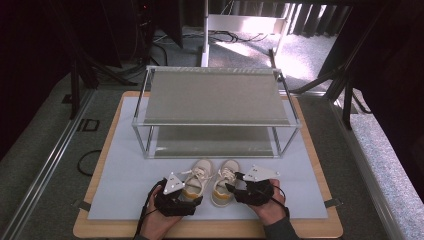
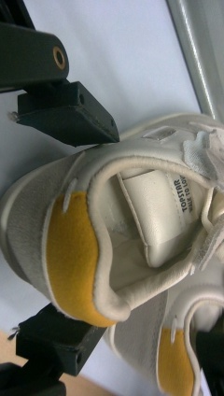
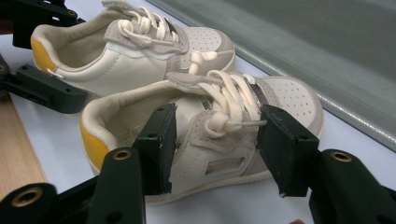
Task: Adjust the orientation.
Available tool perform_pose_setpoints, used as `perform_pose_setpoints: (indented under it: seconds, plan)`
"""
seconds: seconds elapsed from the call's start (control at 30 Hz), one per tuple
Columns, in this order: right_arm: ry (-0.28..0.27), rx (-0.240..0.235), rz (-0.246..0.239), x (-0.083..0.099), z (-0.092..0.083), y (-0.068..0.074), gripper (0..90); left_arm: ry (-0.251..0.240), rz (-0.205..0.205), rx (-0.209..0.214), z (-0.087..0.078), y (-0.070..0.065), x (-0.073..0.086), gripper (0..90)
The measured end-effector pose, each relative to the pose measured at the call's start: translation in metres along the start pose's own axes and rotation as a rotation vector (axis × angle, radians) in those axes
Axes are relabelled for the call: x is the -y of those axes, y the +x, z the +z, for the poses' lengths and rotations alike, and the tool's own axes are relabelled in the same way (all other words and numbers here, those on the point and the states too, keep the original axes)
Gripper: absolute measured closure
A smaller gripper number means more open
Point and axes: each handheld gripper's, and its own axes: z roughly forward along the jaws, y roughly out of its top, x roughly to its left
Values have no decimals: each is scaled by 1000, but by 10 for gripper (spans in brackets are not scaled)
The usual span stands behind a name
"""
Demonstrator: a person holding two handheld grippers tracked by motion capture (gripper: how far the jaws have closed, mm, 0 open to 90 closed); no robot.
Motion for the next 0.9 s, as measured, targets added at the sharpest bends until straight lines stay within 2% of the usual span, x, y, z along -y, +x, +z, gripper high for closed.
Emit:
perform_pose_setpoints:
  seconds: [0.1,0.13,0.2,0.33,0.37,0.43,0.53,0.63,0.73,0.83,0.9]
  plan:
    - [-3,-10,10,1,-1,-1,490,-19,1,11,-5,0,1,163]
    - [-4,-11,12,2,-1,-1,490,-18,14,20,-7,0,2,159]
    - [-1,-19,15,2,-1,-2,493,-21,32,4,-11,-2,5,160]
    - [-2,-31,24,2,-1,-3,511,-8,53,12,-17,2,12,232]
    - [-1,-42,30,2,-2,-3,522,1,50,33,-16,3,13,272]
    - [-6,-73,39,2,-2,-4,557,2,57,29,-14,2,11,283]
    - [-6,-84,35,1,-1,-3,565,11,61,28,-11,-2,8,281]
    - [0,-91,38,1,-1,-3,565,11,48,56,-9,-2,7,285]
    - [3,-109,42,1,-2,-5,569,10,52,104,-8,-5,7,317]
    - [2,-126,50,2,-3,-8,571,13,68,92,-7,-8,7,318]
    - [4,-137,58,2,-4,-10,569,11,58,96,-6,-6,8,326]
